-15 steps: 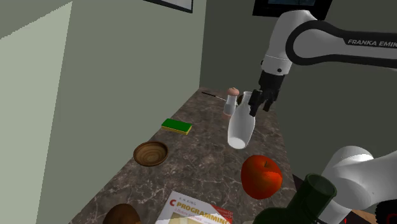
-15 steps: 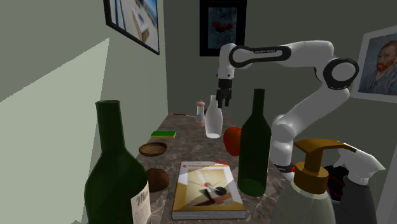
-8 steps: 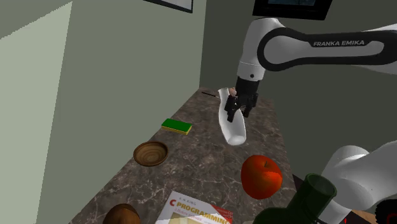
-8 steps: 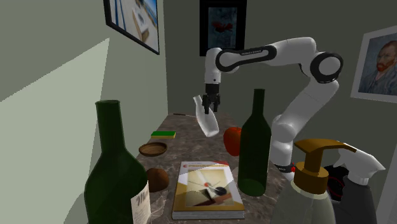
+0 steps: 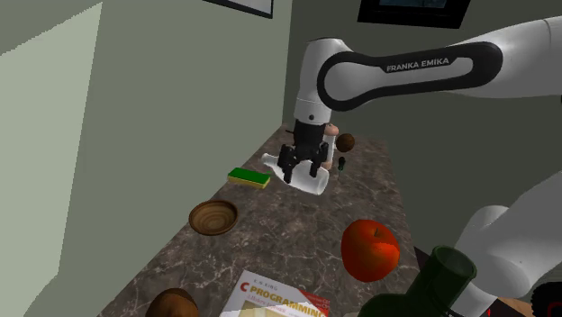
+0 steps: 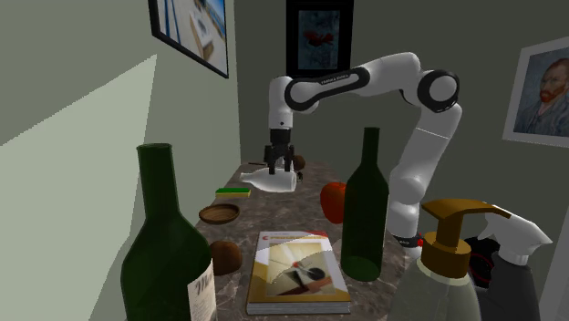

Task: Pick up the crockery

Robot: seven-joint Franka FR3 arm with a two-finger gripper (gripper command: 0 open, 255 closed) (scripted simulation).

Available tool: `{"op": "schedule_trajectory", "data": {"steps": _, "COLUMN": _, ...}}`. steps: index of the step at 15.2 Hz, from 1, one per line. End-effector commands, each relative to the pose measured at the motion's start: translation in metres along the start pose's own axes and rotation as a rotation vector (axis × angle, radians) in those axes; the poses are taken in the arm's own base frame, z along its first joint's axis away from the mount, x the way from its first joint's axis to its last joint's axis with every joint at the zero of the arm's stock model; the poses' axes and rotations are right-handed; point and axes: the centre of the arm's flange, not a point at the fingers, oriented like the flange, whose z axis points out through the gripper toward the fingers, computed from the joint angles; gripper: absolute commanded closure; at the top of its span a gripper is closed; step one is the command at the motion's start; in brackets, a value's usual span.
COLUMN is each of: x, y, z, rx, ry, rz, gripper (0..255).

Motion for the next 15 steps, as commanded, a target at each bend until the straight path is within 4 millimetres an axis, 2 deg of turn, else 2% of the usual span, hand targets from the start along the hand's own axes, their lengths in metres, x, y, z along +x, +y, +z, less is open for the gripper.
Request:
{"op": "schedule_trajectory", "data": {"steps": 1, "x": 0.014, "y": -0.020, "z": 0.009, "rx": 0.011, "ry": -0.013, "rz": 0.007, "gripper": 0}}
{"op": "schedule_trajectory", "data": {"steps": 12, "x": 0.085, "y": -0.135, "z": 0.058, "rx": 0.063, "ry": -0.079, "rz": 0.040, "gripper": 0}}
{"op": "schedule_trajectory", "data": {"steps": 13, "x": 0.090, "y": -0.142, "z": 0.061, "rx": 0.067, "ry": -0.083, "rz": 0.042, "gripper": 0}}
{"op": "schedule_trajectory", "data": {"steps": 15, "x": 0.090, "y": -0.141, "z": 0.072, "rx": 0.067, "ry": -0.083, "rz": 0.042, "gripper": 0}}
